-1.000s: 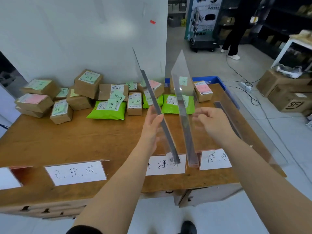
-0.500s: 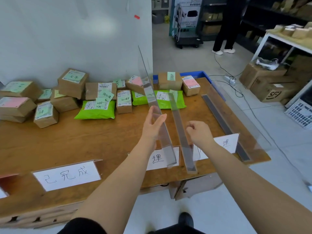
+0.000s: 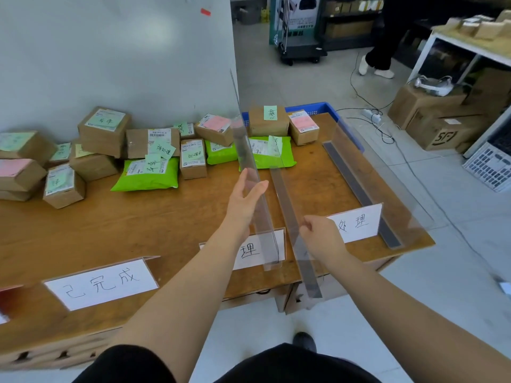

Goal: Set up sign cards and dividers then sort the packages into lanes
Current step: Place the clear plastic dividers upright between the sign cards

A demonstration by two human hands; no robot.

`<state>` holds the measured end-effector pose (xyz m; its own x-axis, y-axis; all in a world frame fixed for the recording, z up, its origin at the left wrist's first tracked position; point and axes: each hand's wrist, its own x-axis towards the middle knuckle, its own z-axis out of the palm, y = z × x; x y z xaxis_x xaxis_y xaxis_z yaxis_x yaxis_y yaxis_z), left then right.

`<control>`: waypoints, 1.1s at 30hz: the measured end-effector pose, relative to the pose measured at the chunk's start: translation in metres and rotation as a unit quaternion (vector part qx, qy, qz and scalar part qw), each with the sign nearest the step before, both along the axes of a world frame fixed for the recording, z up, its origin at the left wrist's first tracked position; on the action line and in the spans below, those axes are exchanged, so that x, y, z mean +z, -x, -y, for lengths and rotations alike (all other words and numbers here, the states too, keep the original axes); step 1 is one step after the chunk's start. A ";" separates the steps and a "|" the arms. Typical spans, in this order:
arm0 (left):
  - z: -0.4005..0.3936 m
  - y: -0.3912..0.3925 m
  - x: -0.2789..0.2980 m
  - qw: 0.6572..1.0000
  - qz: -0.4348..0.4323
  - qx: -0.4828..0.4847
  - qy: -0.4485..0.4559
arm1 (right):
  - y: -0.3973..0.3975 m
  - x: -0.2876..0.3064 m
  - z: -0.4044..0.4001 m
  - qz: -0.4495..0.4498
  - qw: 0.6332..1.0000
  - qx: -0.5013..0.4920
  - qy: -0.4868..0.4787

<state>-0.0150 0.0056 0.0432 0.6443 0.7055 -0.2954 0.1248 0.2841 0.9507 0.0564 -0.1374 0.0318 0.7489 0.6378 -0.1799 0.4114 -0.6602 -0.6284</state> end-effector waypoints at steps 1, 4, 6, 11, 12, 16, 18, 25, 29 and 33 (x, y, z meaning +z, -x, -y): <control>0.000 -0.001 0.000 1.000 0.000 -0.002 0.001 | 0.001 -0.003 0.002 0.002 1.000 -0.006 0.003; 0.002 -0.002 -0.002 1.000 -0.002 -0.008 0.008 | 0.003 -0.010 0.002 0.006 1.000 -0.007 0.026; 0.004 -0.002 -0.003 1.000 -0.004 -0.010 0.006 | 0.003 -0.012 0.001 0.012 0.999 -0.003 0.034; 0.006 -0.001 -0.005 1.000 -0.011 0.001 0.002 | 0.003 -0.019 -0.002 0.025 0.997 -0.001 0.075; 0.006 -0.001 -0.006 1.000 -0.016 0.004 0.005 | 0.003 -0.020 -0.001 0.030 0.996 0.000 0.085; 0.002 -0.001 -0.009 1.000 -0.016 0.014 0.012 | 0.000 -0.021 0.012 0.067 0.995 -0.015 0.076; 0.002 -0.001 -0.008 1.000 -0.016 0.014 0.012 | 0.000 -0.021 0.017 0.079 0.994 -0.016 0.073; 0.004 0.000 -0.008 1.000 -0.017 0.019 0.013 | 0.008 -0.023 0.021 0.066 0.995 -0.028 0.063; 0.004 0.000 -0.007 0.999 -0.018 0.018 0.020 | 0.009 -0.027 0.021 0.056 0.995 -0.035 0.069; 0.003 0.002 -0.004 0.999 -0.020 0.021 0.025 | 0.000 -0.034 -0.007 0.057 0.995 -0.014 0.083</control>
<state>-0.0173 0.0031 0.0394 0.6015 0.7148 -0.3568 0.1501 0.3375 0.9293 0.0564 -0.1302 -0.0022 0.7874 0.5851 -0.1941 0.4533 -0.7629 -0.4609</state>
